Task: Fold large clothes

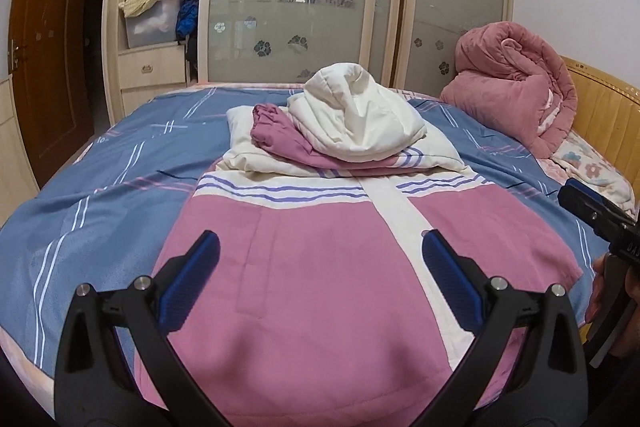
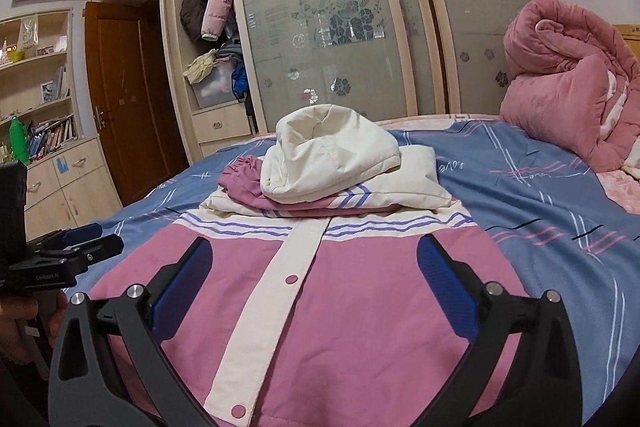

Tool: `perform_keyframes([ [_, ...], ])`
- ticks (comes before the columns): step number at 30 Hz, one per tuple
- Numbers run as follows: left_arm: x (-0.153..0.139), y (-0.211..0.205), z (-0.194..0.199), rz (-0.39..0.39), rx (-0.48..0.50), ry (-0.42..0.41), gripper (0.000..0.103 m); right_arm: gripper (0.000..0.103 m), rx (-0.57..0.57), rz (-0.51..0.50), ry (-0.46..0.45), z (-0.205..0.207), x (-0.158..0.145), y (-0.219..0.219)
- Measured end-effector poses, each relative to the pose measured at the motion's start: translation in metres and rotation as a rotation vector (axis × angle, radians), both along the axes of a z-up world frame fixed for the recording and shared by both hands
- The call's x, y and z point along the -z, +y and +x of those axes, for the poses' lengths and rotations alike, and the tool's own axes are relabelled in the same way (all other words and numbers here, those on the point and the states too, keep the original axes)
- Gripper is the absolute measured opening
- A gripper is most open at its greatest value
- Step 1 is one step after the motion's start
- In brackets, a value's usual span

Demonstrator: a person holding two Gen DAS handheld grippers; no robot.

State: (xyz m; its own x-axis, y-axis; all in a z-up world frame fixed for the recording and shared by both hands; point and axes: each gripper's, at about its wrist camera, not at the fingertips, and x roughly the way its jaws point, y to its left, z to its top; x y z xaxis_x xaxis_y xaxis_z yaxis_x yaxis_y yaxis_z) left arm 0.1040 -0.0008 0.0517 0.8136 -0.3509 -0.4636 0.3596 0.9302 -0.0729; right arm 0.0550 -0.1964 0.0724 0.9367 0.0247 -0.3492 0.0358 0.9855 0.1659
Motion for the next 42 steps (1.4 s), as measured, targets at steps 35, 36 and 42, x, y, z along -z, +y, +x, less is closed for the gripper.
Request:
perform_keyframes([
  [35, 0.106, 0.193, 0.046, -0.721, -0.003, 0.471, 0.101, 0.102, -0.005, 0.727, 0.144, -0.069, 0.087, -0.188],
  [36, 0.107, 0.193, 0.046, -0.722, 0.004, 0.477, 0.101, 0.102, 0.013, 0.706, 0.170, -0.068, 0.088, -0.186],
  [42, 0.115, 0.195, 0.042, -0.728, 0.027, 0.506, 0.101, 0.102, 0.052, 0.729, 0.287, -0.061, 0.113, -0.188],
])
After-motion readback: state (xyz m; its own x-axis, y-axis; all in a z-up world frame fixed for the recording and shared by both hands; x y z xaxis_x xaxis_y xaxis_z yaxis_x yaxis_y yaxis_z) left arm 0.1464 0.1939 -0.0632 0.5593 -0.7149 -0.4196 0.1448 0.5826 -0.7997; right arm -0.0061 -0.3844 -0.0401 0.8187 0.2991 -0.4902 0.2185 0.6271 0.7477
